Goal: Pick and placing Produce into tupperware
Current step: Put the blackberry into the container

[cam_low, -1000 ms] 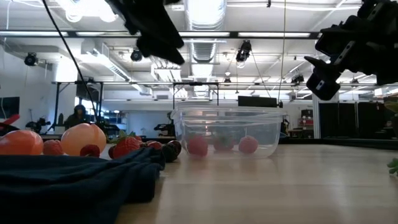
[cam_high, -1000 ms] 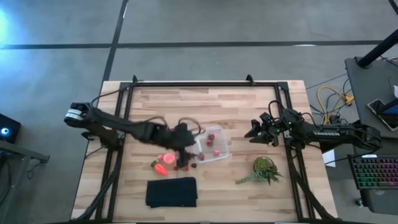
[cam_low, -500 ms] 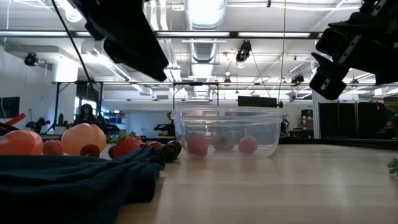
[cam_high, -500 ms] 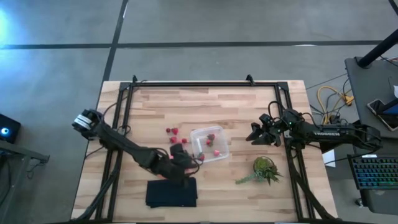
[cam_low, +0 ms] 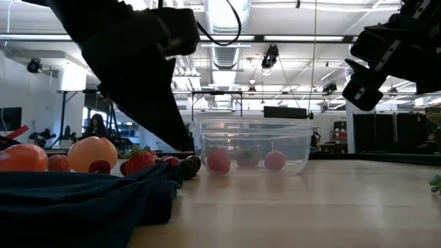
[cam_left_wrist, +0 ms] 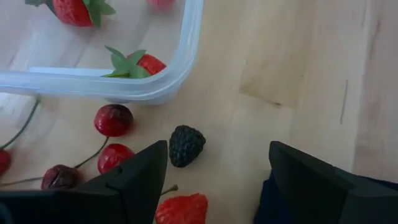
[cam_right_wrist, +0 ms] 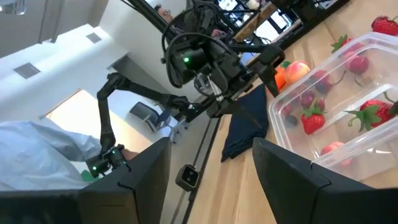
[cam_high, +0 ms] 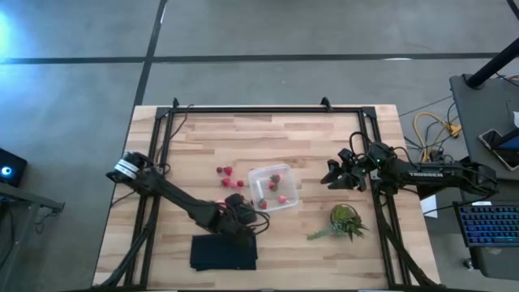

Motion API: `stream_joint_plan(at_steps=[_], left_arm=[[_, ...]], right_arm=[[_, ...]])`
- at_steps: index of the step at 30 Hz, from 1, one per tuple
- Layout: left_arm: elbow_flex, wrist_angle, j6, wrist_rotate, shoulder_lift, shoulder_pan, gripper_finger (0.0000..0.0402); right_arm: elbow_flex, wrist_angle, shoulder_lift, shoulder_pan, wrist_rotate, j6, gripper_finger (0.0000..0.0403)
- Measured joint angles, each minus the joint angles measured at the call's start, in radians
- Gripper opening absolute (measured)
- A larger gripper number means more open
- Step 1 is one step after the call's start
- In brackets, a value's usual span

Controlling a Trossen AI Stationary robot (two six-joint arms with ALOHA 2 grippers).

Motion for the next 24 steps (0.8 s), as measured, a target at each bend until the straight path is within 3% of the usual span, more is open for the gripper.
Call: stream_joint_plan(at_steps=[4,14,24], left_arm=[[-0.005,0.008,0.0,-0.001,0.017,0.007,0.0256],[-0.01,0.016,0.0,0.0,0.062,0.028,0.0186],[-0.015,0.021,0.0,0.01,0.063,0.077,0.018]], right_arm=[[0.0,0.0,0.0,0.0,0.0,-0.001,0.0219],[0.0,-0.008,0.002,0.0,0.0,-0.008,0.0219],[0.0,-0.008,0.002,0.0,-0.001,-0.004,0.0219]])
